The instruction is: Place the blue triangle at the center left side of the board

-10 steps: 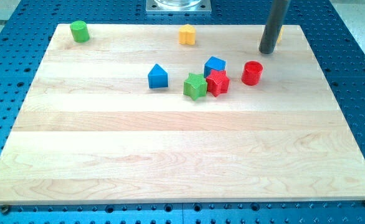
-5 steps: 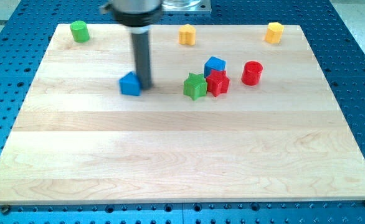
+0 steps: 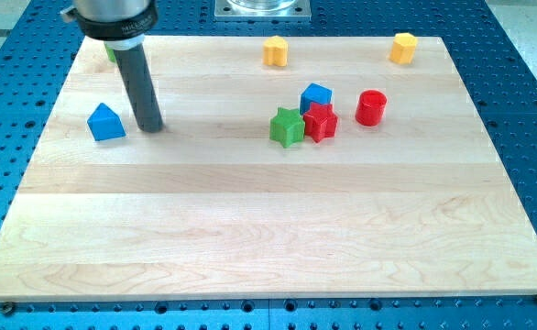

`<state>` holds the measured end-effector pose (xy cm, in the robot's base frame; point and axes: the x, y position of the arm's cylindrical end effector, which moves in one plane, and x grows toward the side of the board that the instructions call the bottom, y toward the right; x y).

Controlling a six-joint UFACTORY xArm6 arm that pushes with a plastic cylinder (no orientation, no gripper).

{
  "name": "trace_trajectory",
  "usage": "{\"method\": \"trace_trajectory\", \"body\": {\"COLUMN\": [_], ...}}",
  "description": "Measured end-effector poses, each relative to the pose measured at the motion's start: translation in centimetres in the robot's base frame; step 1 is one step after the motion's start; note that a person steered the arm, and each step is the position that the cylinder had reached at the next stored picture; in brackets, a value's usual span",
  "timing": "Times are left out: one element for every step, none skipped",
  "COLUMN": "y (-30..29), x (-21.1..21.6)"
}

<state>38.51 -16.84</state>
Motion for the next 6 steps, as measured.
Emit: {"method": "trace_trajectory", "body": {"y": [-4.2,-6.9,-7.2,-5.6,-4.4,-3.7], "x": [0.1,0.1,0.6,0.0,-0.3,-0.3]}}
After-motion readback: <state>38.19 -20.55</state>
